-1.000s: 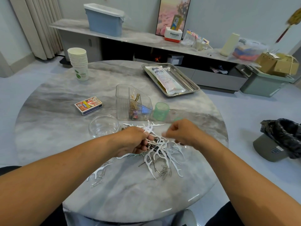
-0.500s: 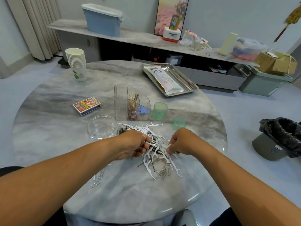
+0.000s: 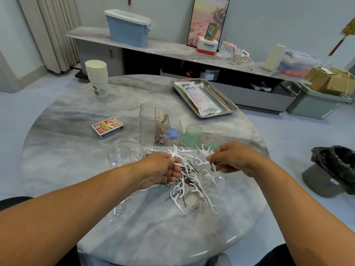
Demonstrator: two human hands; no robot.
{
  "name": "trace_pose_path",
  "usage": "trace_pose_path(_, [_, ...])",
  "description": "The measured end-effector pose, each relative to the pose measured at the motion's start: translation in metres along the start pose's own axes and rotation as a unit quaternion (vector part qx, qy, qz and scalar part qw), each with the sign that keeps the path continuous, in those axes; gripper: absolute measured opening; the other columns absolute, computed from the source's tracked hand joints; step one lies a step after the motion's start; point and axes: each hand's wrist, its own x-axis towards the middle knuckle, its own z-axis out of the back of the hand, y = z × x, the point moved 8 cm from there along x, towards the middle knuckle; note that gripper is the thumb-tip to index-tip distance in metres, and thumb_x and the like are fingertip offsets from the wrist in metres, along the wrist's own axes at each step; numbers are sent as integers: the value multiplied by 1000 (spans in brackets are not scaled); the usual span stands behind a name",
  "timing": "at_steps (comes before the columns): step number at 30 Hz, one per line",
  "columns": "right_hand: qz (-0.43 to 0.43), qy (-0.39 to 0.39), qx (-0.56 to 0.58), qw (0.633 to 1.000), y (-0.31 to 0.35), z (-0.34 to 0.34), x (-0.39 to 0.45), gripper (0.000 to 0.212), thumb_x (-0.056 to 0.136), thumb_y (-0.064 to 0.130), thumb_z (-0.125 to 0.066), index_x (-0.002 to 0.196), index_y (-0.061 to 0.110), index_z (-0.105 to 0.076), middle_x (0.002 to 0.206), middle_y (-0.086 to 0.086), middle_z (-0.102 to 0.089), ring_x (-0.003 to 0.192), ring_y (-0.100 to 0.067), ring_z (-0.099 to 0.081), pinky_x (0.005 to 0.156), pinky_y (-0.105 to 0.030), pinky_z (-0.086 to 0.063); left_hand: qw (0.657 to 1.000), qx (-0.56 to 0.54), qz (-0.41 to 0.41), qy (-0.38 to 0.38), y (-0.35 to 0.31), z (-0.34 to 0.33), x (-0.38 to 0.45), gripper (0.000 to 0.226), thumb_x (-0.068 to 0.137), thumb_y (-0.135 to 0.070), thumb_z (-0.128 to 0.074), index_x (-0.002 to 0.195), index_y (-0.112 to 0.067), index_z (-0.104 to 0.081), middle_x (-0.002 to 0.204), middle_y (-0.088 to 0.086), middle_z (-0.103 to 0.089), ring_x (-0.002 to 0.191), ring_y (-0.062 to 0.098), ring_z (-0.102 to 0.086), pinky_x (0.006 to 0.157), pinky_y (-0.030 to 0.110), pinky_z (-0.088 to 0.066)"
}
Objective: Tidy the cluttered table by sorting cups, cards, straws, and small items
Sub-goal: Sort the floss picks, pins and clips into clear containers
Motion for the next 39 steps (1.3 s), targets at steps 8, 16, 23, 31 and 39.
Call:
trace_pose_path(8, [86, 46, -32, 995, 20, -13, -4, 11, 86, 15, -80, 85, 7, -73, 72, -9, -71, 69, -16, -63, 60, -23, -48, 999, -41, -5, 16, -5, -1, -4, 20, 107, -7, -43, 105, -6, -62, 84, 9, -65, 80, 23, -65, 77, 33, -56])
trace_pose_path(16, [32, 24, -128, 991, 8, -16, 1, 13, 91, 16, -74, 83, 6, -73, 76, -10, -74, 60, -13, -66, 51, -21, -39, 999, -30, 3, -32, -1, 9, -1, 23, 107, -3, -39, 103, -4, -62, 75, 7, -60, 63, 16, -59, 58, 25, -52])
trace_pose_path(23, [63, 14, -386, 920, 17, -13, -3, 22, 88, 25, -73, 67, 21, -70, 74, 0, -75, 66, -13, -65, 62, -25, -51, 996, -43, 16, -81, 2, 21, 5, 28, 107, -3, -35, 118, 2, -61, 67, 5, -53, 55, 13, -49, 46, 20, -42])
trace_pose_path(31, [79, 44, -31, 995, 27, -11, -7, 18, 88, 26, -78, 89, 7, -77, 76, 0, -74, 63, -7, -59, 59, -23, -39, 991, -123, 24, 37, 3, -2, 0, 22, 105, 1, -40, 115, 0, -60, 86, 12, -64, 78, 22, -68, 77, 33, -58])
trace_pose_path(39, [37, 54, 138, 988, 19, -50, 4, 9, 90, 20, -75, 92, 11, -76, 82, -3, -74, 61, -7, -59, 53, -20, -39, 975, -200, -12, 94, -4, -10, -1, 26, 99, 12, -46, 114, 0, -63, 98, 15, -68, 84, 22, -70, 78, 33, -62])
